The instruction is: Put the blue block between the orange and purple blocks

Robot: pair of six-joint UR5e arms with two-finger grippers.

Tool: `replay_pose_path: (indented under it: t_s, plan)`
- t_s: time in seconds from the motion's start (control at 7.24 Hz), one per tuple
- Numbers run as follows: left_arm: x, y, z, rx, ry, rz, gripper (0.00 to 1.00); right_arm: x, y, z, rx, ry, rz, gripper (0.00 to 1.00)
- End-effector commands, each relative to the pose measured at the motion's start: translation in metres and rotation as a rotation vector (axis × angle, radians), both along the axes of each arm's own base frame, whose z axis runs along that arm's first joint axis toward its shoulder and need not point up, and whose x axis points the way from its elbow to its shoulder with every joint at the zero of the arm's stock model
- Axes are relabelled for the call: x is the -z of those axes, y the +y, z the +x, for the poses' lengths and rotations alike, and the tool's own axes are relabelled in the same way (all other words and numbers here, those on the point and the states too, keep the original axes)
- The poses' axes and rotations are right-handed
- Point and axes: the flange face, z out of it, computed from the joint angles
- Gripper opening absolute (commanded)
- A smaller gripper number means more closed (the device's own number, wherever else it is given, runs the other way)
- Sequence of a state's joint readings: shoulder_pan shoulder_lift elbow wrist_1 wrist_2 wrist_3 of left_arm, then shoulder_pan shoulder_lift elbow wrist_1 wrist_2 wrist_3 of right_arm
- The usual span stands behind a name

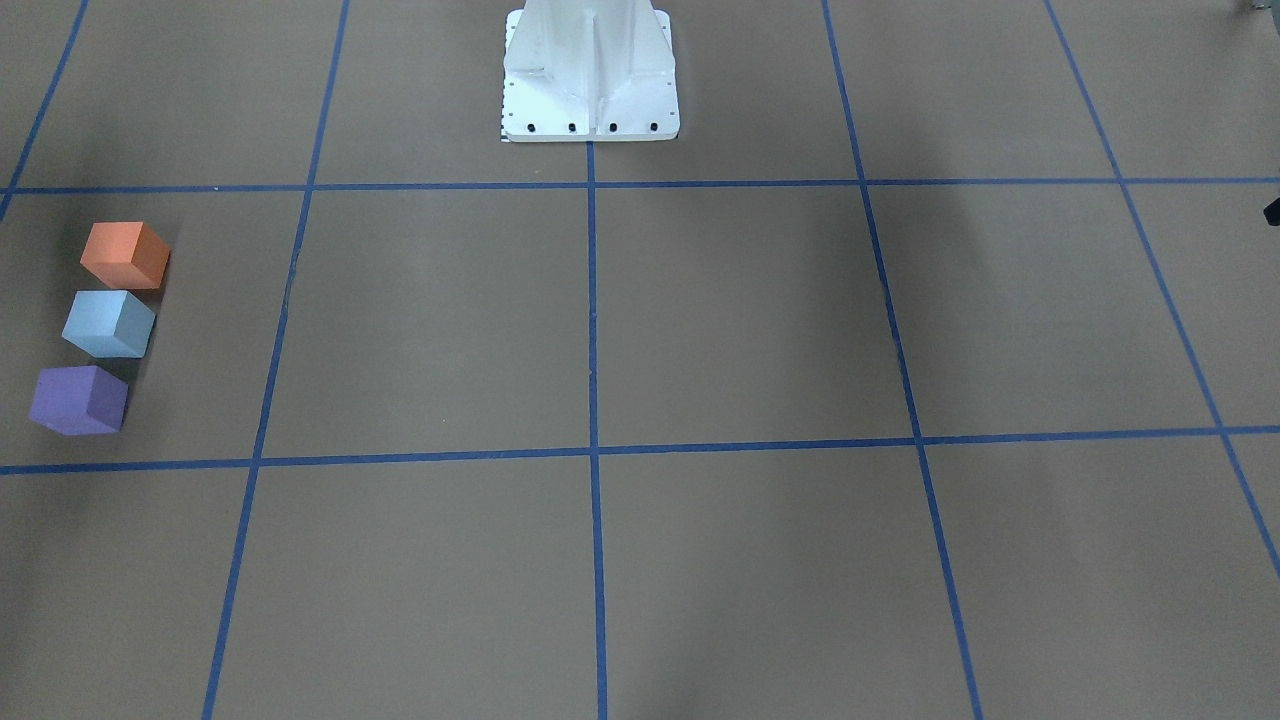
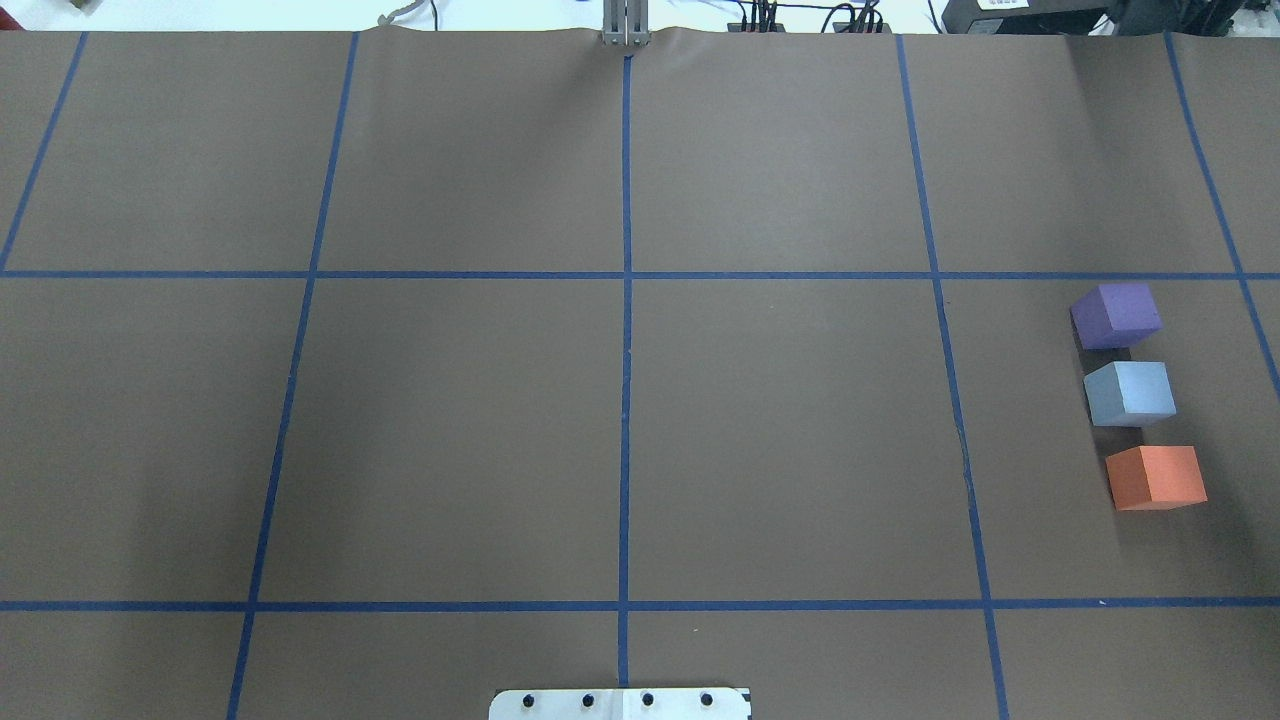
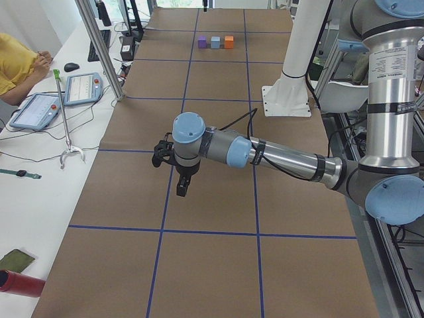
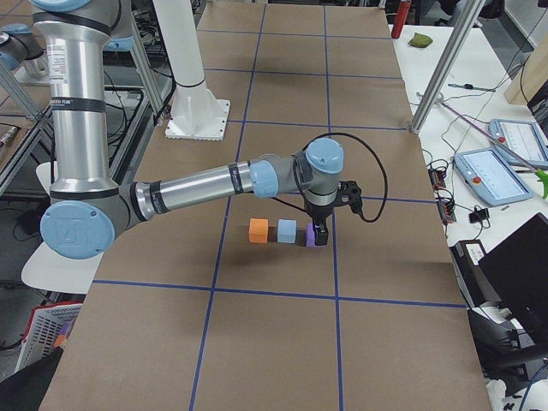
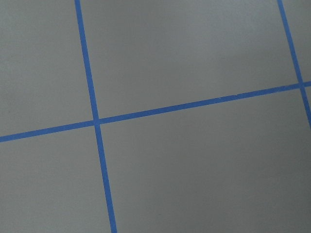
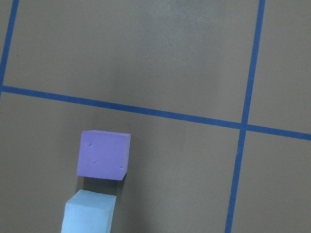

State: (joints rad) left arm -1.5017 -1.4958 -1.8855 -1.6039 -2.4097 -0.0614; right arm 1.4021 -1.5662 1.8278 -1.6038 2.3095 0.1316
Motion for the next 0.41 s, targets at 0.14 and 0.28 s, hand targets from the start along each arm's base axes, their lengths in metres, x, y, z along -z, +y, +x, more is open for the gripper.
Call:
replay_pose_path:
  t_s: [0.14, 0.28]
  plan:
    - [-0.0154, -0.0049, 0.0002, 0.002, -0.024, -0.028, 1.0, -0.0163, 0.003, 0.0023, -0.002, 0.008, -0.023, 1.0]
    - [-0.0135, -0.0071, -0.0001, 0.003, -0.04, -0.017, 1.0, -0.0144, 0.0057, 0.0032, -0.002, 0.003, -0.019, 1.0]
